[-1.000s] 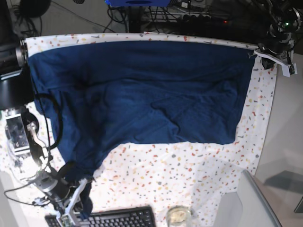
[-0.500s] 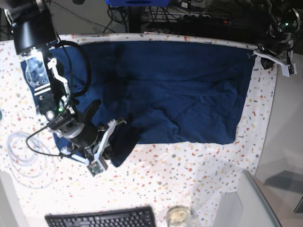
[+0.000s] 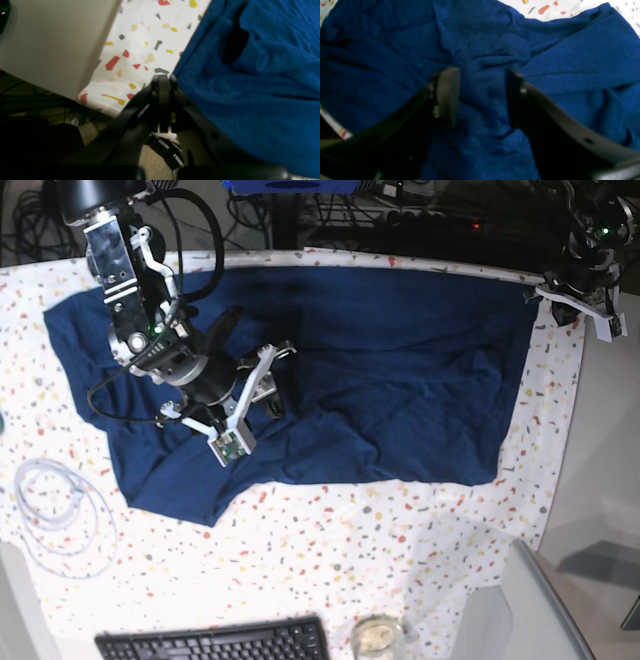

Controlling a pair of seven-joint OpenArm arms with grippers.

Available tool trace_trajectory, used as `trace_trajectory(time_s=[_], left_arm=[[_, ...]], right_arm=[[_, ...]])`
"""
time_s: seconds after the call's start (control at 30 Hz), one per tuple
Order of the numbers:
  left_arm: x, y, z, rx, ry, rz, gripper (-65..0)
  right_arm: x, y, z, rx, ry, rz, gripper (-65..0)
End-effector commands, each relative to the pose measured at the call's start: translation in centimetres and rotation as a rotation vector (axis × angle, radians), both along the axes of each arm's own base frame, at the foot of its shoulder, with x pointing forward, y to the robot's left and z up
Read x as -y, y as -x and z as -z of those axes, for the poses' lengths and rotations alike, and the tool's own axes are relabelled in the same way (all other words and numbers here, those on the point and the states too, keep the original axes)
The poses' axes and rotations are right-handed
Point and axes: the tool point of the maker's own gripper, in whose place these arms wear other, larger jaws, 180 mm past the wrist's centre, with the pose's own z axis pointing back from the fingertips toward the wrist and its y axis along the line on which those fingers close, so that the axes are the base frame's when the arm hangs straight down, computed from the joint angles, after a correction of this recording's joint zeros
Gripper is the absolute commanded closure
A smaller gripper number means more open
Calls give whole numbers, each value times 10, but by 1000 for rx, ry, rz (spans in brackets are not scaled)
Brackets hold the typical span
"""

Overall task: Layout the t-shirt on the table in an organized manner, then fold the t-shirt properly
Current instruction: 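Grasp the shirt fabric with the right gripper and tug it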

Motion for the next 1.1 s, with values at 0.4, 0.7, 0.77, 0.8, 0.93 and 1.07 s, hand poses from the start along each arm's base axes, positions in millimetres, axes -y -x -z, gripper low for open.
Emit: trace_trajectory(time_s=[0.4, 0.7, 0.77, 0.8, 0.93, 1.07], left_arm=[[-9, 0, -12, 27, -34, -2, 0], [-11, 13, -8, -3, -36, -5, 0], [-11, 14, -7, -7, -34, -6, 0], [-11, 14, -7, -7, -34, -6, 0], [-10, 14, -7, -5, -35, -5, 0], [-10, 15, -7, -9, -34, -5, 0]], right_arm=[[-39, -55, -5, -31, 105, -128, -300], [-28, -95, 44, -79, 124, -79, -294], [-23, -99, 49, -87, 130, -68, -296], [-20, -100, 53, -100, 142, -66, -294], [-11, -102, 69, -133, 160, -51, -291], [-12, -104, 70, -116, 147, -47, -290]])
